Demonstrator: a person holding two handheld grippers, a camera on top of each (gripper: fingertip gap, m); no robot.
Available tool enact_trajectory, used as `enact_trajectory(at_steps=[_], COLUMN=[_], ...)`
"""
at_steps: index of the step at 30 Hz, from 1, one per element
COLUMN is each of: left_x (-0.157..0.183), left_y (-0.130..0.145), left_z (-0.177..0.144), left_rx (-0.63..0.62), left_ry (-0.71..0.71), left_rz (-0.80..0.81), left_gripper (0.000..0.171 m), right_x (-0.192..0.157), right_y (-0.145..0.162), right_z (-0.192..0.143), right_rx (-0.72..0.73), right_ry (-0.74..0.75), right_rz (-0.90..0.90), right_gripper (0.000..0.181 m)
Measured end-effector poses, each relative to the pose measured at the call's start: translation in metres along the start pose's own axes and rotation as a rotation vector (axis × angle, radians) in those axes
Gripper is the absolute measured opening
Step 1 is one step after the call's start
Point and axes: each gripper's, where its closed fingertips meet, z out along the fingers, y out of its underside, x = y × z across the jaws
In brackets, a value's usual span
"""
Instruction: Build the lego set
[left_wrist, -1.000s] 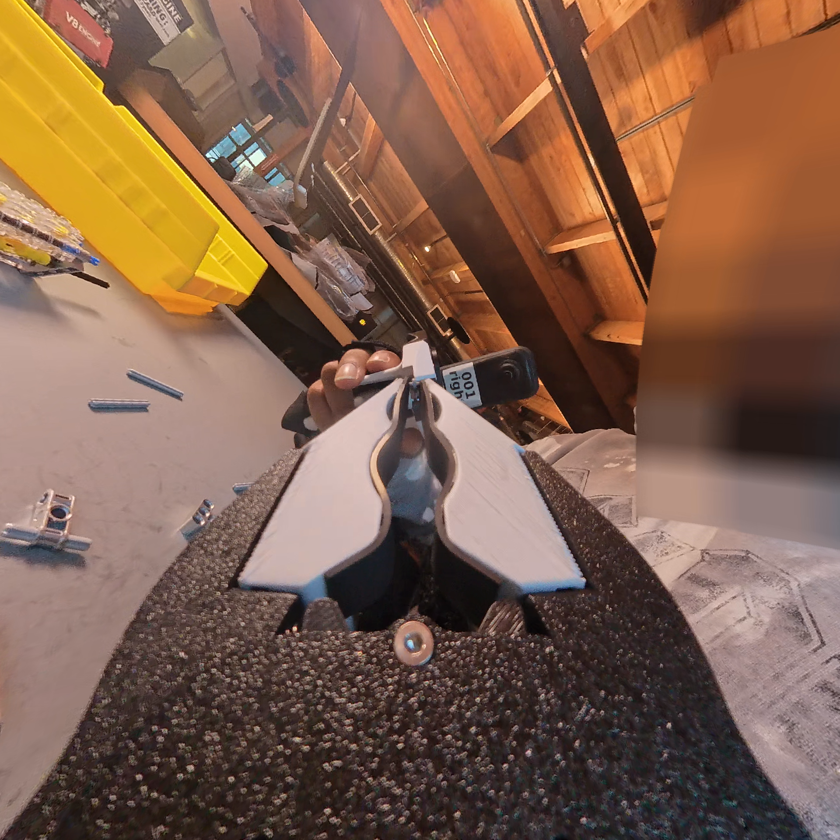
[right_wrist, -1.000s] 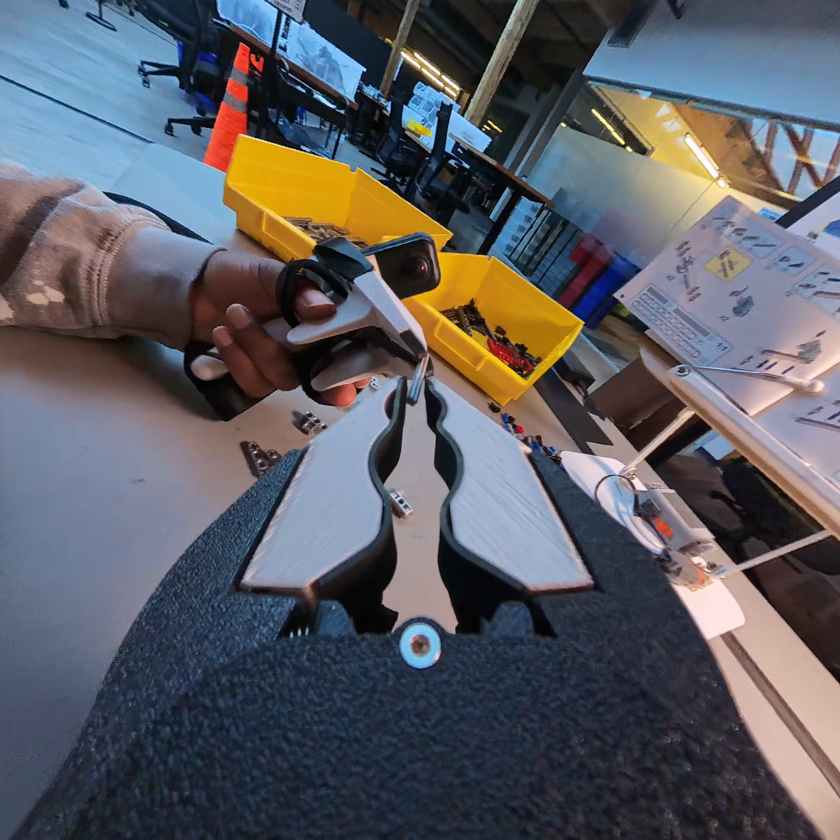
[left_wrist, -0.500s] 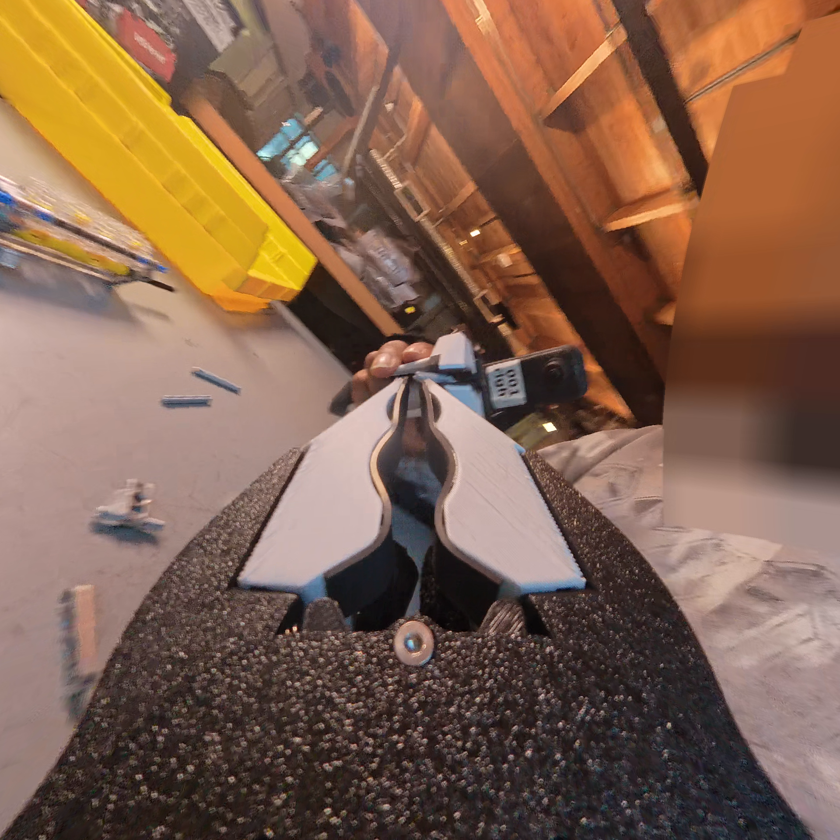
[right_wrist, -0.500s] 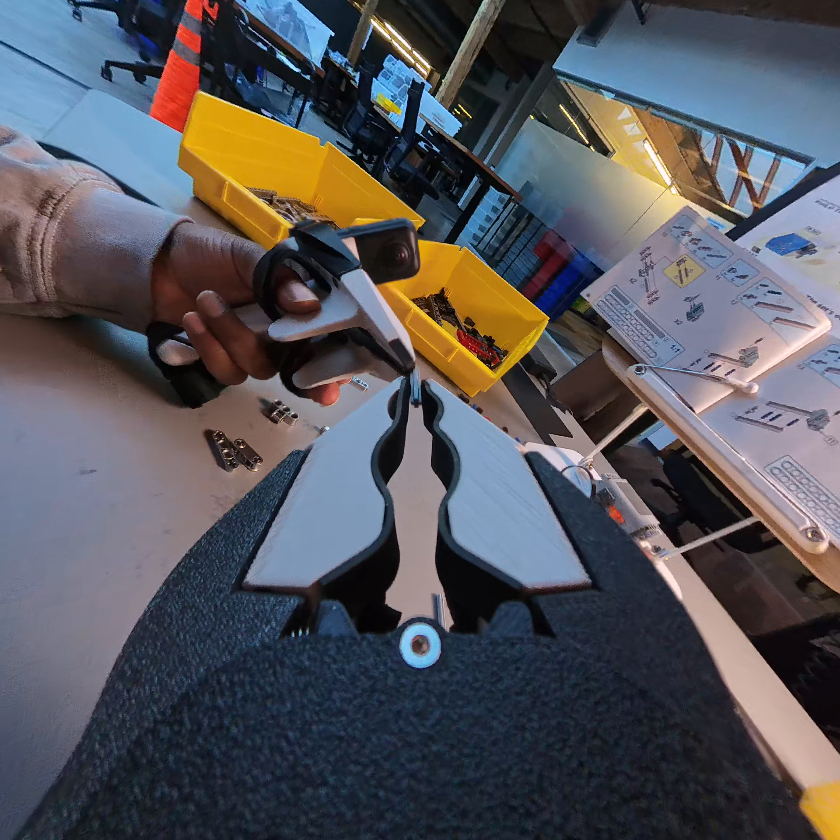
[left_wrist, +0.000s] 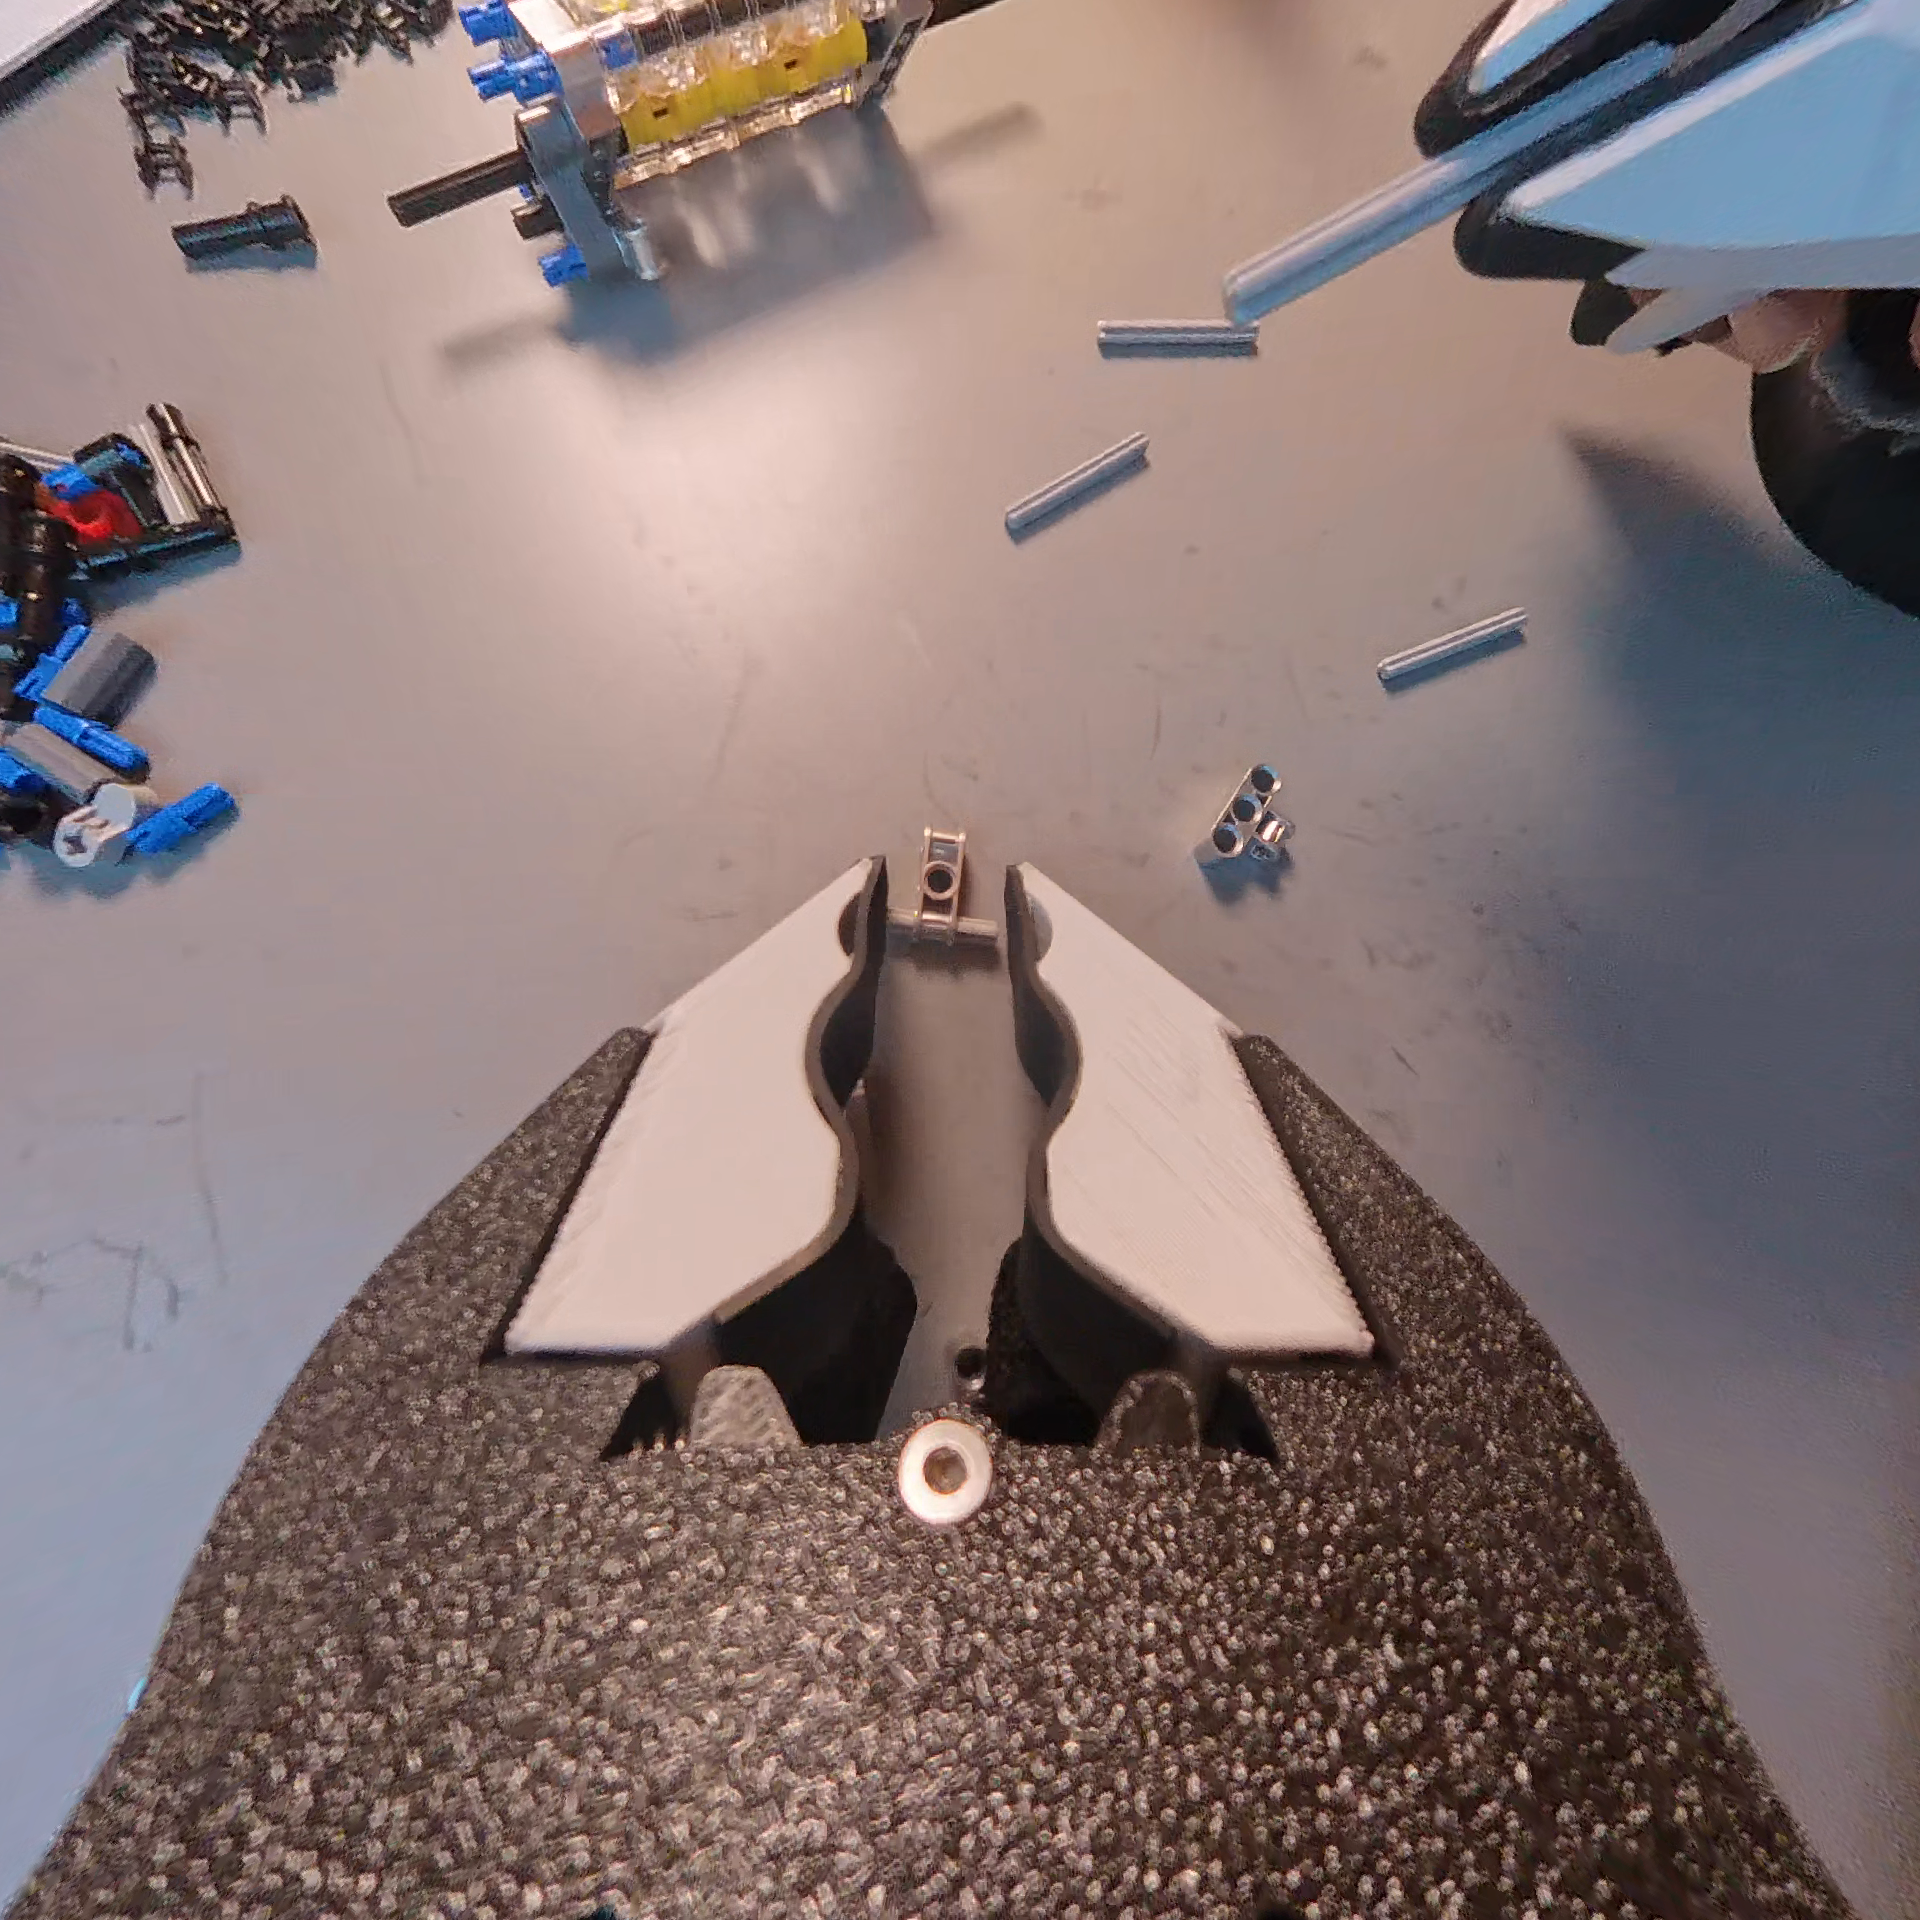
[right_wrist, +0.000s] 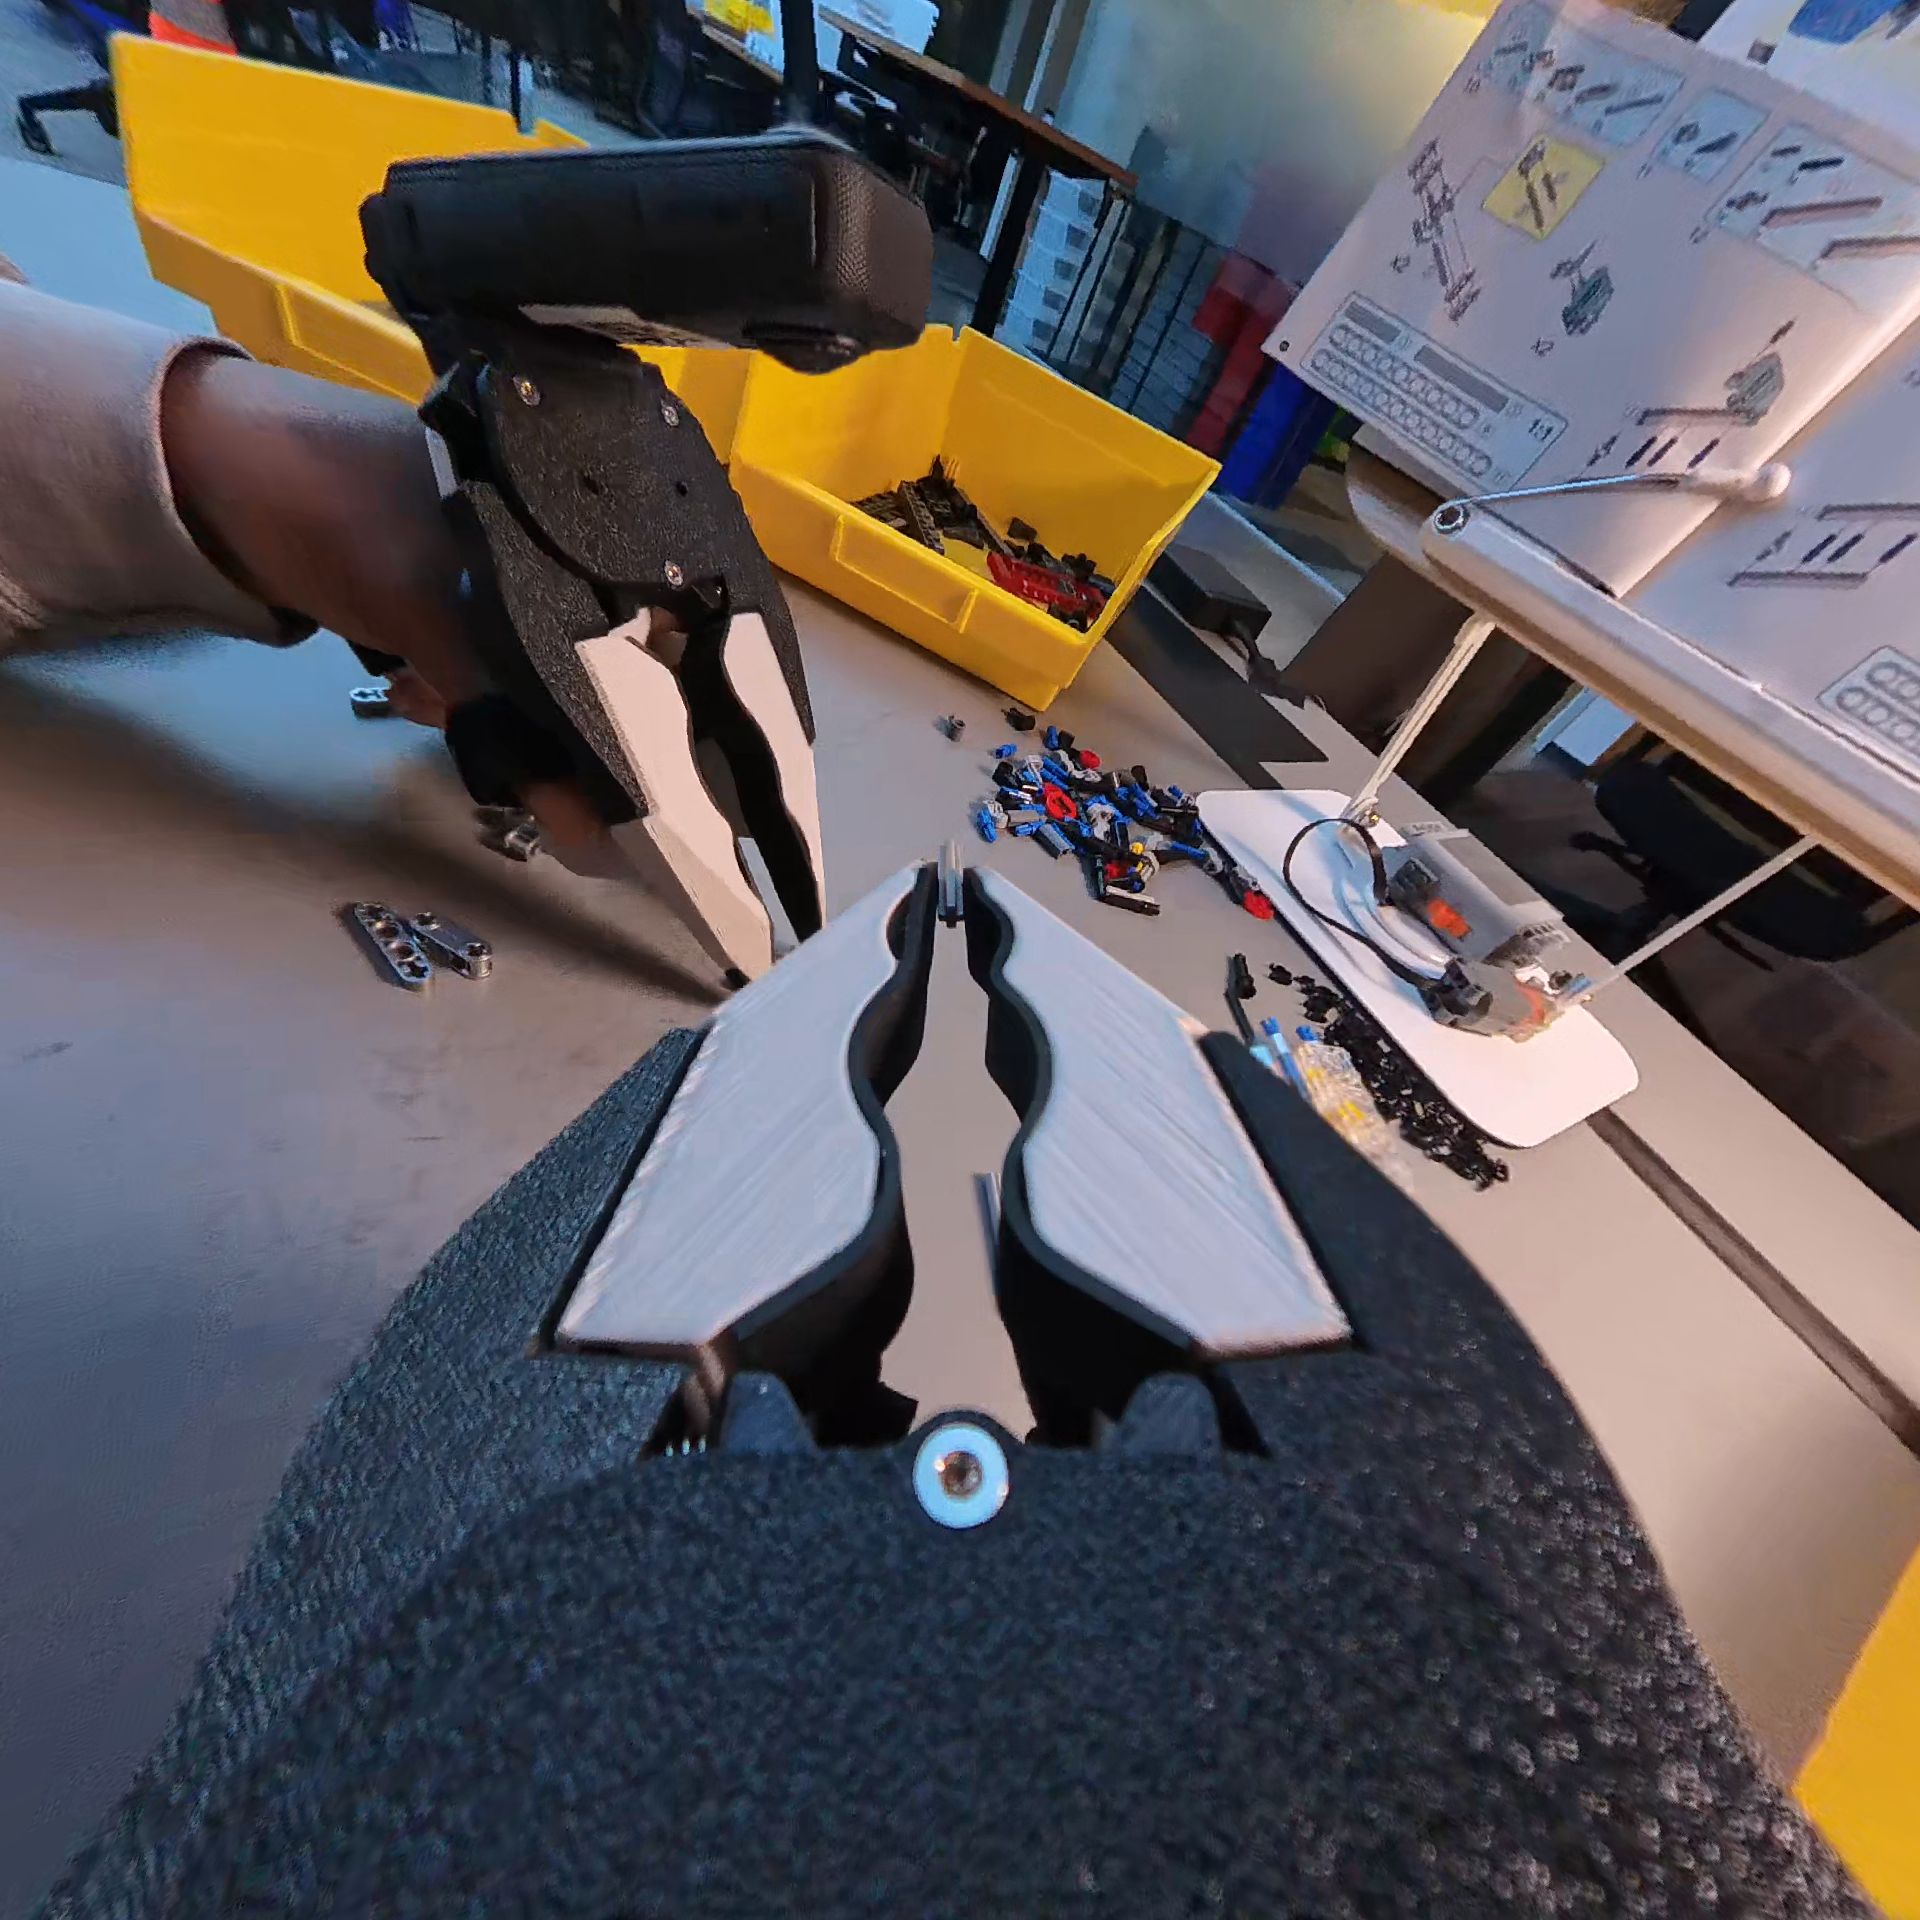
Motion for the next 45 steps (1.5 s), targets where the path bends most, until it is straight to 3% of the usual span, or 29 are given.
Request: enact_trajectory(at_steps=[7, 12, 15, 20, 22, 29, 35, 45], left_x=[-0.008, -0.008, -0.015, -0.035, -0.035, -0.021, -0.013, -0.005], left_y=[0.004, 0.003, -0.008, -0.060, -0.074, -0.100, -0.108, -0.112], left_z=[0.002, 0.003, -0.003, -0.042, -0.052, -0.077, -0.094, -0.094], left_rx=[-0.031, -0.022, 0.080, 0.417, 0.525, 0.723, 0.804, 0.790], left_ry=[-0.054, -0.059, -0.092, -0.245, -0.241, -0.208, -0.170, -0.170], left_rz=[0.012, 0.049, 0.030, -0.029, -0.079, -0.147, -0.174, -0.121], left_gripper=[0.007, 0.006, 0.005, 0.006, 0.005, 0.006, 0.005, 0.005], right_x=[-0.001, 0.002, 0.005, 0.020, 0.027, 0.022, 0.019, 0.017], right_y=[0.004, 0.001, -0.006, -0.024, -0.030, -0.060, -0.072, -0.063], right_z=[0.002, 0.001, -0.002, -0.007, -0.004, 0.017, 0.027, 0.030], right_rx=[-0.006, 0.010, 0.053, 0.164, 0.190, 0.221, 0.212, 0.192], right_ry=[-0.012, -0.003, 0.005, 0.065, 0.110, 0.173, 0.187, 0.166], right_rz=[0.044, 0.049, 0.079, 0.126, 0.129, 0.095, 0.082, 0.107], right_gripper=[0.003, 0.003, 0.003, 0.003, 0.003, 0.002, 0.002, 0.002])
